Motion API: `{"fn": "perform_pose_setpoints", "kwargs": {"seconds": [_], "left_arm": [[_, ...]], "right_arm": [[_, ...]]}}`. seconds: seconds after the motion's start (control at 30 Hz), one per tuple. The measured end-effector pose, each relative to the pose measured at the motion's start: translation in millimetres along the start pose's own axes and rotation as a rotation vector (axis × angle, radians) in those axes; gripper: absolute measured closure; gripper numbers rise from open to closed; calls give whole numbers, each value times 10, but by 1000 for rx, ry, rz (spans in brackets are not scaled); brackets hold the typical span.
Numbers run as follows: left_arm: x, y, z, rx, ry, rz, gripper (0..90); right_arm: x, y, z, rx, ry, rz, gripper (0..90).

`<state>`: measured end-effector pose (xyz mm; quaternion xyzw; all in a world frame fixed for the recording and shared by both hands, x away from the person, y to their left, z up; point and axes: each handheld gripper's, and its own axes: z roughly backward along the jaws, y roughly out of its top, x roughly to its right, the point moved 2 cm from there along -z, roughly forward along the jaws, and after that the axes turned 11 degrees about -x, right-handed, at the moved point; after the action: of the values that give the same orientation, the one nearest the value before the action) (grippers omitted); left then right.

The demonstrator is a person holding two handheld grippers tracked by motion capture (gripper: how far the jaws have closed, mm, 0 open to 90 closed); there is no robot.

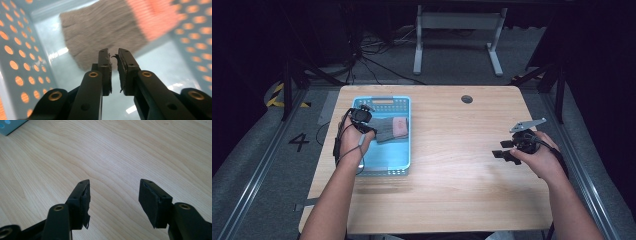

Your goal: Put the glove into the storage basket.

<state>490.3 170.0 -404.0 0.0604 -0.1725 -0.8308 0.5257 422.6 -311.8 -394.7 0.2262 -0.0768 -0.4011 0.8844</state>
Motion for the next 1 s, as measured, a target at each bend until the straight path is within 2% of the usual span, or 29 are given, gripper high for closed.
{"fn": "perform_pose_setpoints", "kwargs": {"seconds": [0.13, 0.2, 0.37, 0.43, 0.57, 0.7, 0.83, 0.9, 0.97, 1.0], "left_arm": [[196, -80, 193, 86, -65, -71, 759], [357, -154, 325, 126, -81, -124, 745], [632, -282, 482, 175, -129, -207, 718], [758, -335, 514, 176, -165, -252, 705], [952, -422, 530, 172, -217, -317, 688], [1107, -490, 535, 178, -253, -363, 675], [1237, -514, 516, 189, -318, -406, 654], [1320, -510, 500, 168, -316, -444, 630], [1389, -512, 488, 171, -335, -459, 602], [1471, -526, 460, 168, -353, -485, 584]], "right_arm": [[23, 20, 2, 12, -2, 0, 440], [47, -17, 6, 15, -8, 1, 444], [16, -118, -8, 45, 8, 15, 446], [-12, -161, -22, 54, 20, 21, 446], [-66, -210, -46, 62, 40, 31, 446], [-139, -233, -76, 72, 54, 43, 445], [-203, -246, -112, 71, 72, 54, 443], [-230, -248, -131, 66, 76, 66, 443], [-259, -256, -152, 60, 82, 74, 442], [-268, -260, -157, 57, 81, 76, 441]]}}
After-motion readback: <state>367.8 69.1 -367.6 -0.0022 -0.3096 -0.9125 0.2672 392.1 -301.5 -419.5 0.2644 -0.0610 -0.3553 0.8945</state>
